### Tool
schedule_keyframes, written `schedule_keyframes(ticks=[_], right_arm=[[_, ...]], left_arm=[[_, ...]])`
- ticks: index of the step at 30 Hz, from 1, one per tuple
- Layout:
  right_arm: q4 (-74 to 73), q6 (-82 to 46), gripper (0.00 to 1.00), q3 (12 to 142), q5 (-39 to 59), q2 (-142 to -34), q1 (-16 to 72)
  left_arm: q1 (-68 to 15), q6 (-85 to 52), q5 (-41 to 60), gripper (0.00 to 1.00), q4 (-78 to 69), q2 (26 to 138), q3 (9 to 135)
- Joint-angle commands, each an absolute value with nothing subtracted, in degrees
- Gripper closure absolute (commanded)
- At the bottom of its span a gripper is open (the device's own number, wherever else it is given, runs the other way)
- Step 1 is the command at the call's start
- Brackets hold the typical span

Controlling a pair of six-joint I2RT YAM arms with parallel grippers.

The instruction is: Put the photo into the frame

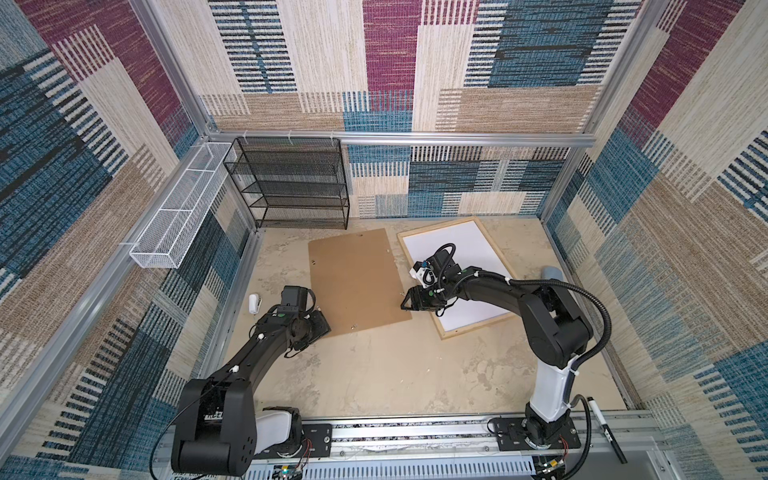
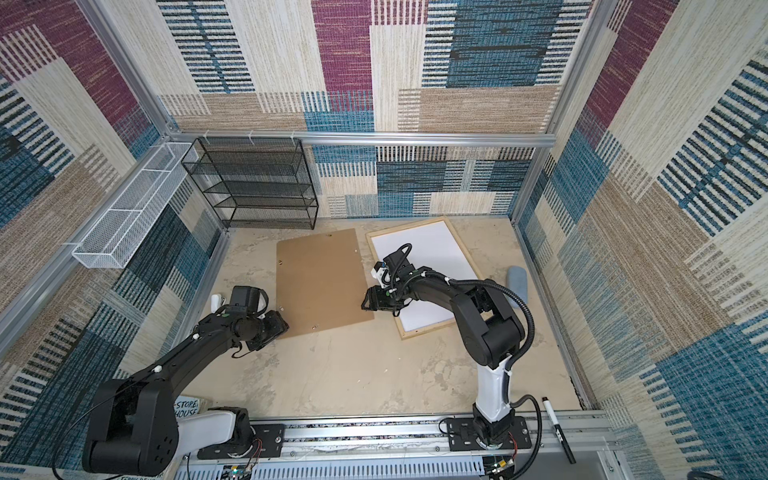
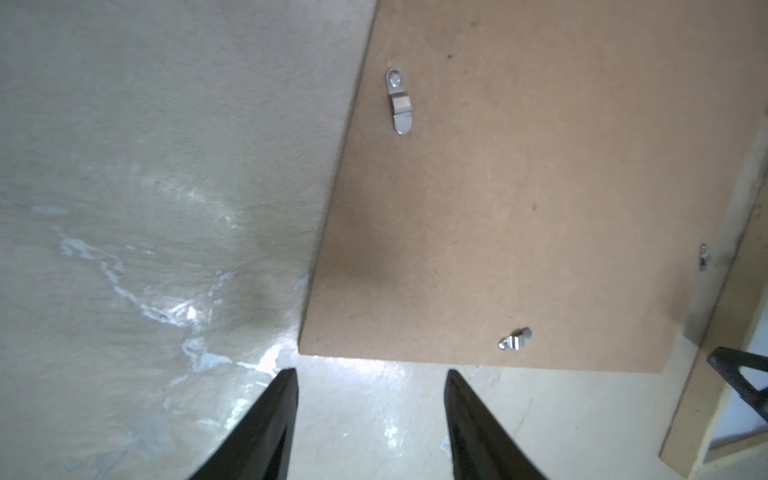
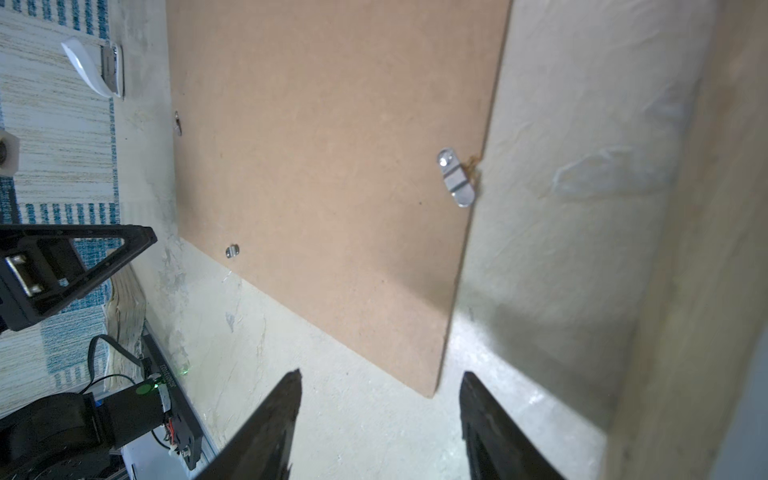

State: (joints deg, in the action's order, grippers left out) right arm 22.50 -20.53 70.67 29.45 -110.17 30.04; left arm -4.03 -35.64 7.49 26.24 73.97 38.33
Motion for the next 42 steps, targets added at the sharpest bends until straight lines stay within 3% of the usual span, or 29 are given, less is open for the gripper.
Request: schedule_keyframes(ticks=[1, 21, 42], right_arm=[[21.61, -21.71, 0.38, 71.68, 27.38, -111.80, 30.06], [25.66, -19.88, 0.38, 76.14, 27.75, -115.73, 30.11], [20.72, -21.69, 0.39, 73.21, 36.73, -116.44, 31.20]], left_arm=[[-3.97, -33.97, 3.69, 0.40, 28.44, 77.04, 41.40], [-4.06, -27.49, 1.55, 0.44, 31.64, 90.22, 51.51], [-8.58, -25.95, 4.83, 0.52, 31.04, 96.51, 54.63]])
